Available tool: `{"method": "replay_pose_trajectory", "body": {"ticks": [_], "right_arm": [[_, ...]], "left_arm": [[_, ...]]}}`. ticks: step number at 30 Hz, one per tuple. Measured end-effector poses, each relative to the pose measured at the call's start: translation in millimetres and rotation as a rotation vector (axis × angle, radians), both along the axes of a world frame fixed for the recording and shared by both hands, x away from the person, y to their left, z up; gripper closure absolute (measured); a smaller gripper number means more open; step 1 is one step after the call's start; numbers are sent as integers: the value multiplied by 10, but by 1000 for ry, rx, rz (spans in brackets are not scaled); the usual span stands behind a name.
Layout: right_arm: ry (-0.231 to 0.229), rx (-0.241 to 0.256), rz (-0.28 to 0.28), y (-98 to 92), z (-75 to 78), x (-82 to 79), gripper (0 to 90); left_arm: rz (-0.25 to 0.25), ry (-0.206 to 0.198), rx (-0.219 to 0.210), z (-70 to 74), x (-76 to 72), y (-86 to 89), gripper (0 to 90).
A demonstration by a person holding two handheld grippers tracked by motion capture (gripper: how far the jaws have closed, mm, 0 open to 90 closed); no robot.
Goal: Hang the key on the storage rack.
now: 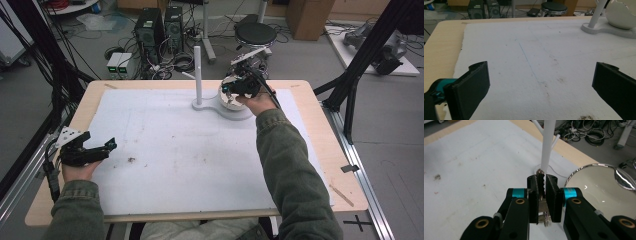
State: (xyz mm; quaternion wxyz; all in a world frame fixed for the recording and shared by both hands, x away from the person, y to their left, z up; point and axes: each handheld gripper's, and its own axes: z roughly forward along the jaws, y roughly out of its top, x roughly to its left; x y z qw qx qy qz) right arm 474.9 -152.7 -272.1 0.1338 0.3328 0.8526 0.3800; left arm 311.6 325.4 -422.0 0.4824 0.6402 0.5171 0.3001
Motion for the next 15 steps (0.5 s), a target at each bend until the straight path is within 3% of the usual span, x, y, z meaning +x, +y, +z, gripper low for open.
{"method": "replay_pose_trajectory", "body": {"ticks": [4, 6, 15], "right_arm": [[-3, 33, 7, 35, 82, 33, 814], [-2, 17, 20, 89, 114, 61, 814], [-15, 58, 55, 273, 300, 180, 814]], "left_arm": [[-1, -3, -2, 5, -7, 2, 18], [0, -3, -6, 2, -3, 7, 18], [-1, 3, -12, -12, 16, 11, 18]]}}
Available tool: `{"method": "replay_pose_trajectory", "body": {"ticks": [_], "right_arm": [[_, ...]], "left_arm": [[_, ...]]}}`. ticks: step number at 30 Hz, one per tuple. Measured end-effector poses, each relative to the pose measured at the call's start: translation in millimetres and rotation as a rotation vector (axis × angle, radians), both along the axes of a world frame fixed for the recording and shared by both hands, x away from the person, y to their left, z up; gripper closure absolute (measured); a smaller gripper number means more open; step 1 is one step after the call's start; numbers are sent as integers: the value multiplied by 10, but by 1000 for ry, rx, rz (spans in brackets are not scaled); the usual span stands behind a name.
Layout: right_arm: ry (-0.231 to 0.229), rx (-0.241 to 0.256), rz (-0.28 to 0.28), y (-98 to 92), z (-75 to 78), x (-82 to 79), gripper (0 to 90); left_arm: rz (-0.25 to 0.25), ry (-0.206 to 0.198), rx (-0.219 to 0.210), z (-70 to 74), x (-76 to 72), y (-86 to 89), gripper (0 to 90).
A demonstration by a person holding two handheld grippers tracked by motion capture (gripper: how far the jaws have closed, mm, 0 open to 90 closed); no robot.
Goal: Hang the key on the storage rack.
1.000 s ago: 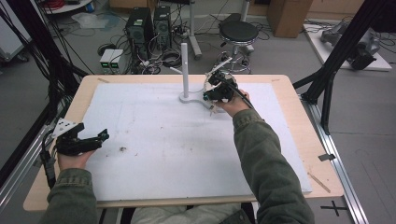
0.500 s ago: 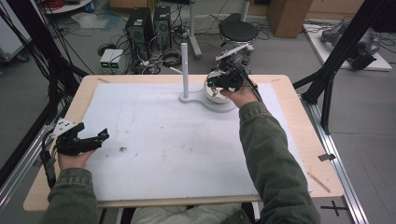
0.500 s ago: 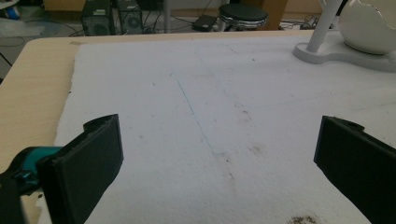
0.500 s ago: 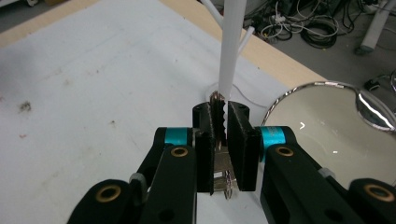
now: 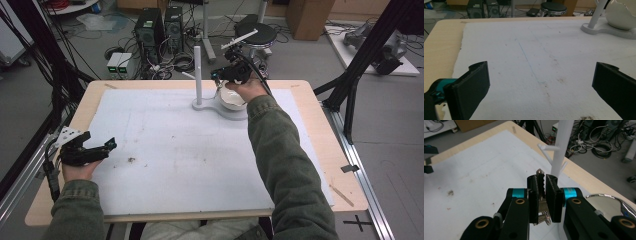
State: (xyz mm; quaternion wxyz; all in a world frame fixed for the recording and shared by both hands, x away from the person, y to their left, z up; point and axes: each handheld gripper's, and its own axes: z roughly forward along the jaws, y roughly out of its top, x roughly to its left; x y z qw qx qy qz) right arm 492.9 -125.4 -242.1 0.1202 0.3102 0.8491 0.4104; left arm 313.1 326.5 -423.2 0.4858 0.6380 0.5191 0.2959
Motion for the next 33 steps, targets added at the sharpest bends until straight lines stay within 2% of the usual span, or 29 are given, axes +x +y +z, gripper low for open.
{"method": "replay_pose_trajectory", "body": {"ticks": [22, 28, 33], "right_arm": [[-29, 4, 47, 329, 321, 140, 814], [-43, 7, 56, 423, 357, 190, 813], [-35, 2, 62, 506, 382, 245, 813]], "left_arm": [[-7, 1, -7, -12, 18, 2, 18], [-6, 0, -9, -10, 17, 10, 18], [-2, -4, -16, -6, 15, 12, 18]]}}
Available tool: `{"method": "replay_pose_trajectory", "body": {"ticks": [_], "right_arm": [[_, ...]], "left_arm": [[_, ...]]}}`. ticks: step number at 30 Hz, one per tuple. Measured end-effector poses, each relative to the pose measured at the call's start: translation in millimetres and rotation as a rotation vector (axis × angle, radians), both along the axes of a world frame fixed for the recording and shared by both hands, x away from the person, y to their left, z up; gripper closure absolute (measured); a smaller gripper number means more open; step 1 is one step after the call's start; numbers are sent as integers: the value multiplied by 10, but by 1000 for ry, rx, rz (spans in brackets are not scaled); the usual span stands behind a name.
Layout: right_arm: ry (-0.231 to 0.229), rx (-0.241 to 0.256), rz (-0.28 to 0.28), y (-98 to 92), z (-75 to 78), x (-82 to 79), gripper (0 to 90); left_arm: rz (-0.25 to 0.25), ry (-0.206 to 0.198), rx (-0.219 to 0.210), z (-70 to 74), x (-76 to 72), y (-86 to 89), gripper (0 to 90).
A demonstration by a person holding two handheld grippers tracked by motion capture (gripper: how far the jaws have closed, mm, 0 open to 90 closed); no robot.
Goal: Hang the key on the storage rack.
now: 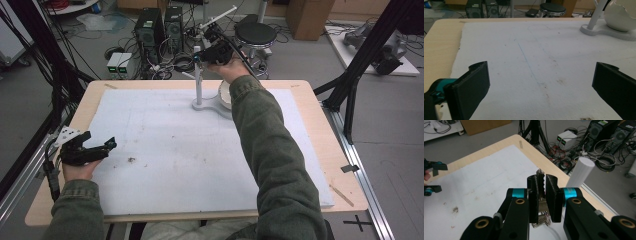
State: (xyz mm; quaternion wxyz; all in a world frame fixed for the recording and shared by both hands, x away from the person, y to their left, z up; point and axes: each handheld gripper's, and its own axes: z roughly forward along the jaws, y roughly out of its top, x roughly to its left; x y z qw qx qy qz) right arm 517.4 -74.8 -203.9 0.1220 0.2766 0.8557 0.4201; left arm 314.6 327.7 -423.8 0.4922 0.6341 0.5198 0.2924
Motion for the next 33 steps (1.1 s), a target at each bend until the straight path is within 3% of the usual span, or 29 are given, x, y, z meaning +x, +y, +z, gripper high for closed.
{"method": "replay_pose_trajectory", "body": {"ticks": [5, 15, 22, 33], "right_arm": [[9, -8, 9, 83, -15, 59, 813], [25, -16, -34, 96, -138, 204, 813], [-6, 16, -64, 75, -167, 273, 813], [-9, 12, -88, 128, -244, 322, 812]], "left_arm": [[5, -1, -2, 2, -1, 10, 18], [7, -4, -3, -2, 7, 18, 18], [6, -3, -2, -5, 12, 16, 18], [5, -2, 2, -5, 10, 12, 18]]}}
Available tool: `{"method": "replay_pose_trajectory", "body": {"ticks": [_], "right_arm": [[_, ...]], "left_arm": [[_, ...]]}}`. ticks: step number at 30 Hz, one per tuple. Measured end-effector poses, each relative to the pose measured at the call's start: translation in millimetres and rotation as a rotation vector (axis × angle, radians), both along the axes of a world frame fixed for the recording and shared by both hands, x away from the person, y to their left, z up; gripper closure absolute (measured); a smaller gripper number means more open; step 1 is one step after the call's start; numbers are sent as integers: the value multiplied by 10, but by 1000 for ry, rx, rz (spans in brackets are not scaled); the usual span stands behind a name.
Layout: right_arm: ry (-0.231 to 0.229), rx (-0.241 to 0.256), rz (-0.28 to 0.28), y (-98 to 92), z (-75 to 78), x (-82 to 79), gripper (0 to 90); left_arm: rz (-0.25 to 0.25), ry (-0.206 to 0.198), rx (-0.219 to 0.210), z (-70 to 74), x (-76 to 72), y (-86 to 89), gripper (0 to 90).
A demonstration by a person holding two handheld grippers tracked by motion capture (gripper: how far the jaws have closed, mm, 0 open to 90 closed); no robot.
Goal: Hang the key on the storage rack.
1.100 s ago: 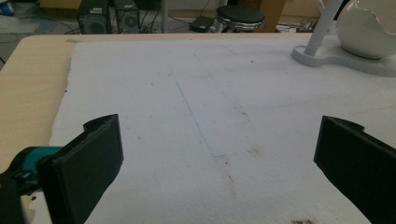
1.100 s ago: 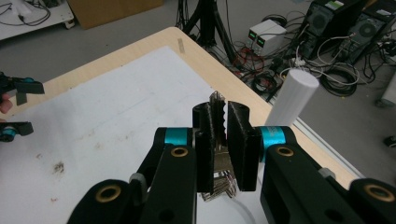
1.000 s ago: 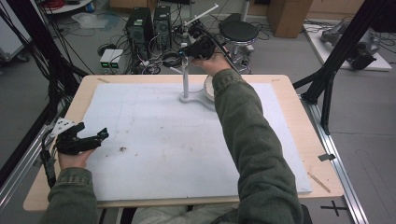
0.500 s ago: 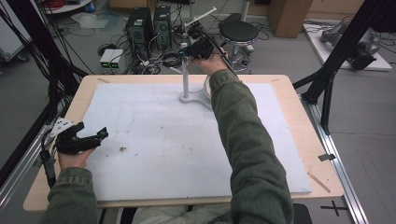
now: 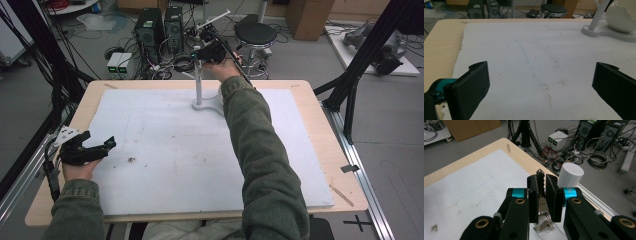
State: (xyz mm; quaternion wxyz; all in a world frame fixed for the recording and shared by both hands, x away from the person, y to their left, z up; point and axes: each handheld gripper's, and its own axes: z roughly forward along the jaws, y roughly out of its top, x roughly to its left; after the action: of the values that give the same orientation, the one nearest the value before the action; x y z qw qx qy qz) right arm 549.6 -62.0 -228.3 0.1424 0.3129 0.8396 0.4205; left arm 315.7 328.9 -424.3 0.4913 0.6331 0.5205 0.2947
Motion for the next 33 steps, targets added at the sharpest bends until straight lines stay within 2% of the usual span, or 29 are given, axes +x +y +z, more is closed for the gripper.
{"method": "replay_pose_trajectory", "body": {"ticks": [7, 10, 14, 16, 19, 21, 28, 33], "right_arm": [[-3, 18, -28, 26, -97, 26, 812], [-3, 23, -25, 33, -113, 30, 810], [21, 33, -12, 14, -112, 6, 779], [39, 39, 4, -10, -128, -15, 684], [62, 11, 7, -60, -157, -29, 617], [70, 12, -3, -104, -154, -38, 550], [72, 3, -21, -213, -133, -62, 286], [57, -33, 3, -253, -146, -134, 142]], "left_arm": [[-1, -1, 0, 1, -2, -5, 18], [0, -1, 0, 0, -2, -4, 18], [-2, 2, 3, 2, -6, -7, 18], [-5, 2, 7, 3, -10, -11, 18], [-5, 1, 8, 7, -14, -18, 18], [-3, 1, 6, 7, -15, -21, 18], [-4, 3, 9, 5, -15, -20, 18], [-10, 8, 16, 8, -23, -26, 18]]}}
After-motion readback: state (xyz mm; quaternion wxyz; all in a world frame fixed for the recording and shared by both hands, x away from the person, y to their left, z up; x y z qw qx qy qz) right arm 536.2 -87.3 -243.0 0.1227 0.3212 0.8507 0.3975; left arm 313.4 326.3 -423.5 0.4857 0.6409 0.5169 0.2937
